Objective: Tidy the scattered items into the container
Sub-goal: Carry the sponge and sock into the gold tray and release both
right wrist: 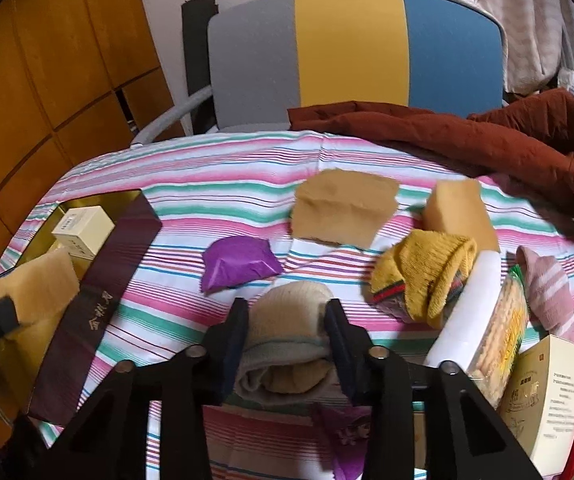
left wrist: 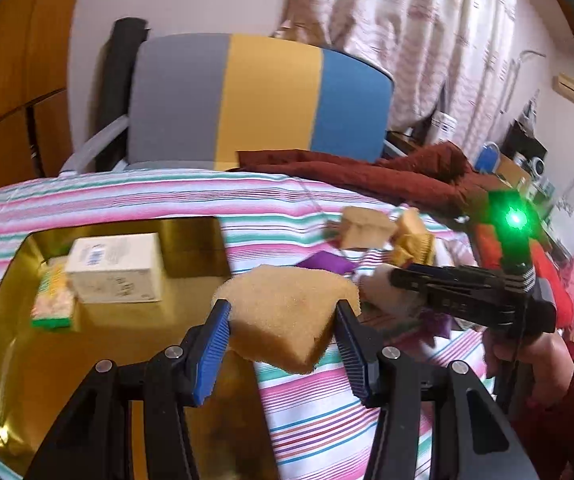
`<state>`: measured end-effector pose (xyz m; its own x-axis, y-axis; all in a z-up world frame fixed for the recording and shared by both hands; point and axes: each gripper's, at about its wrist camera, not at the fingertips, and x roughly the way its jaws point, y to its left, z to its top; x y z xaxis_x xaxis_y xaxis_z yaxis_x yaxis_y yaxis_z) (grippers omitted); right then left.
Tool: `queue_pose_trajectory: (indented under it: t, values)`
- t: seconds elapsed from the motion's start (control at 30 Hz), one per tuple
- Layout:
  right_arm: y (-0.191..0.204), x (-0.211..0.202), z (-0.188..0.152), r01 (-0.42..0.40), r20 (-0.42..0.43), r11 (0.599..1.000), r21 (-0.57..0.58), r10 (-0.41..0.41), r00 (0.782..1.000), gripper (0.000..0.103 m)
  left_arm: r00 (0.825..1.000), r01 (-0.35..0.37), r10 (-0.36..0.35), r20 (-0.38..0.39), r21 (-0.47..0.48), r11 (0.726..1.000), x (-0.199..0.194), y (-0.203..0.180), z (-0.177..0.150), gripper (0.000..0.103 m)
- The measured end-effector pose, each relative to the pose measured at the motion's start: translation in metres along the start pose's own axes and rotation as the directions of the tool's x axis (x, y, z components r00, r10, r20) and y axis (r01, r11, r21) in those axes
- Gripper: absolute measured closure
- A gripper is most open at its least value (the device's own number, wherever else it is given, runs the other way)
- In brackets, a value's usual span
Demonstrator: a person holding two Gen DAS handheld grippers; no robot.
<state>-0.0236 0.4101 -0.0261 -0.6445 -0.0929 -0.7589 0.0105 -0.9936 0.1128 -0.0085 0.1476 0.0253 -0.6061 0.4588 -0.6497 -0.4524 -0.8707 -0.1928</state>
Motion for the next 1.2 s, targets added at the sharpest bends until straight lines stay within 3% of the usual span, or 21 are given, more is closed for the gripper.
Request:
queue_pose_trajectory:
  t: [0.13, 0.2, 0.27, 0.37, 0.43, 0.6, 0.73, 0.83, 0.97, 1.1, 1.2]
  values:
    - [-0.004, 0.0, 0.0, 0.032, 0.013, 0.999, 0.006, -0.032, 0.999, 0.068, 1.0, -0.026, 0.025, -0.002, -0.042, 0.999, -0.006, 0.027, -0.006, 0.051]
    - [-0.006, 0.006, -0.002, 0.024, -0.013, 1.0, 0.015, -0.024, 1.0, 0.037, 1.0, -0.031, 0.031, -0.003, -0.058, 0.998, -0.008, 0.037, -0.009, 0.051]
    - [-0.004, 0.015, -0.005, 0.055, -0.039, 0.998, 0.006, -0.055, 0.998, 0.024, 0.999, -0.04, 0.04, -0.005, -0.07, 0.997, -0.011, 0.045, -0.013, 0.051]
    - [0.002, 0.032, -0.006, 0.08, -0.086, 0.995, -0.052, -0.084, 0.993, 0.027, 0.999, -0.05, 0.05, -0.002, -0.092, 0.995, -0.015, 0.058, -0.016, 0.051]
    - [0.002, 0.042, -0.009, 0.091, -0.134, 0.994, -0.057, -0.098, 0.986, 0.046, 0.998, -0.058, 0.058, -0.002, -0.102, 0.993, -0.018, 0.064, -0.016, 0.051]
    - [0.004, 0.033, -0.009, 0.096, -0.124, 0.994, -0.047, -0.102, 0.987, 0.047, 0.996, -0.09, 0.09, -0.007, -0.14, 0.986, -0.023, 0.092, -0.02, 0.051]
    - [0.015, 0.012, -0.003, 0.03, -0.074, 0.999, 0.029, -0.028, 0.997, 0.047, 0.992, -0.122, 0.118, -0.032, -0.162, 0.979, -0.023, 0.117, -0.023, 0.051]
    - [0.048, -0.003, 0.008, -0.054, -0.041, 0.998, 0.017, 0.055, 0.998, 0.047, 0.989, -0.146, 0.138, -0.058, -0.173, 0.974, -0.022, 0.134, -0.026, 0.051]
    - [0.115, -0.013, 0.025, -0.169, -0.031, 0.982, -0.08, 0.167, 0.986, 0.047, 0.973, -0.215, 0.197, -0.12, -0.157, 0.964, -0.014, 0.158, -0.027, 0.05]
    - [0.175, 0.014, 0.036, -0.278, -0.145, 0.958, -0.069, 0.266, 0.953, 0.047, 0.953, -0.263, 0.233, -0.196, -0.146, 0.954, -0.002, 0.178, -0.03, 0.05]
    - [0.213, 0.04, 0.038, -0.298, -0.218, 0.952, -0.068, 0.278, 0.936, 0.047, 0.947, -0.288, 0.259, -0.191, -0.139, 0.948, -0.002, 0.188, -0.028, 0.05]
